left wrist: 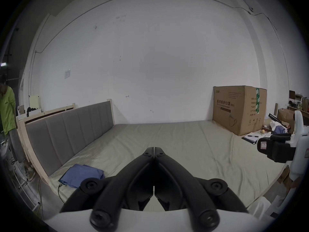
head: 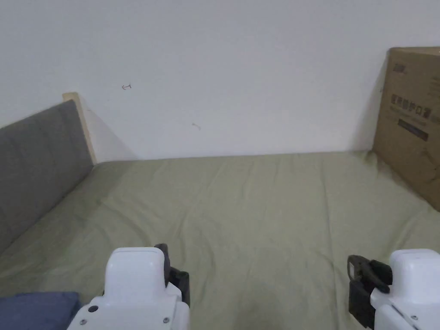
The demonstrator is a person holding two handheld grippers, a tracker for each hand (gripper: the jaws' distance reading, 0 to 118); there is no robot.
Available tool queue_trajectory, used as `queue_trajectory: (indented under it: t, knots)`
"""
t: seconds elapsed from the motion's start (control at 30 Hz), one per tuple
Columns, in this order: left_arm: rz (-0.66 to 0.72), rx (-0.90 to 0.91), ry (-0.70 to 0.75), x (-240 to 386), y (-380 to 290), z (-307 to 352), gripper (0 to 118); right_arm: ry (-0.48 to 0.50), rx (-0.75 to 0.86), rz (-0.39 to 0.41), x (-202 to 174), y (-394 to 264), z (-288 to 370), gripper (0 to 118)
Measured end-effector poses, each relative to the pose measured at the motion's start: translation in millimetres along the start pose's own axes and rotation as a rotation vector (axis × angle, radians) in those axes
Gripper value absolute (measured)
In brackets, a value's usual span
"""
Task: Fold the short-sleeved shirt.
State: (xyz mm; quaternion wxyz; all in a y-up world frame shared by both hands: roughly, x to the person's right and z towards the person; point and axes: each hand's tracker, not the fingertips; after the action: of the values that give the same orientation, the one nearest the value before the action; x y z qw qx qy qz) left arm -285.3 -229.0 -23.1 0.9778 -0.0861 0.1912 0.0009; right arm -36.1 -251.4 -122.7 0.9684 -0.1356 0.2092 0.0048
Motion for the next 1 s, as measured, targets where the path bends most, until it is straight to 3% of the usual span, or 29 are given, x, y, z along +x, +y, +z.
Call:
queue_trajectory:
  t: [0.17, 0.2, 0.23, 0.27, 0.3, 0.33, 0.37, 0.4, 0.5, 0.67, 0.87, 1.0]
  knots:
    - [-0.026, 0.039, -0.011, 14.9, 4.6, 3.9, 0, -0.014, 0.047, 0.009, 6.2, 8.0, 11.9, 0]
    - [-0.026, 0.041, -0.006, 16.6, 7.6, 3.5, 6, -0.016, 0.058, 0.01, 6.9, 9.4, 14.0, 0]
    - [-0.027, 0.042, -0.006, 16.0, 9.5, 4.4, 19, -0.02, 0.068, 0.009, 7.6, 11.0, 16.0, 1]
    - [-0.024, 0.043, -0.011, 14.6, 10.8, 5.3, 44, -0.027, 0.075, 0.013, 7.8, 12.3, 17.3, 9]
    - [-0.012, 0.046, -0.025, 13.3, 12.4, 5.8, 87, -0.037, 0.083, 0.024, 7.5, 14.0, 18.2, 27]
    - [0.004, 0.03, -0.039, 14.1, 15.5, 3.8, 110, -0.047, 0.091, 0.037, 7.2, 15.3, 18.9, 43]
    - [0.019, 0.005, -0.04, 14.2, 17.1, 1.9, 118, -0.046, 0.095, 0.047, 7.4, 16.3, 19.7, 60]
    - [0.041, 0.0, -0.045, 13.2, 16.9, 2.2, 118, -0.044, 0.098, 0.046, 8.1, 17.3, 20.9, 79]
    - [0.091, 0.043, -0.081, 11.5, 21.5, 12.6, 118, -0.03, 0.101, 0.017, 9.5, 20.1, 24.4, 117]
    - [0.004, 0.007, -0.052, 21.6, 32.0, 13.8, 118, -0.024, 0.126, 0.007, 8.3, 24.9, 31.4, 118]
    - [0.05, -0.086, -0.128, 32.2, 34.4, 10.7, 118, -0.021, 0.142, 0.007, 10.2, 33.6, 33.9, 118]
    - [-0.005, -0.069, -0.081, 38.7, 32.9, 15.0, 118, -0.037, 0.139, 0.006, 12.1, 33.9, 33.9, 118]
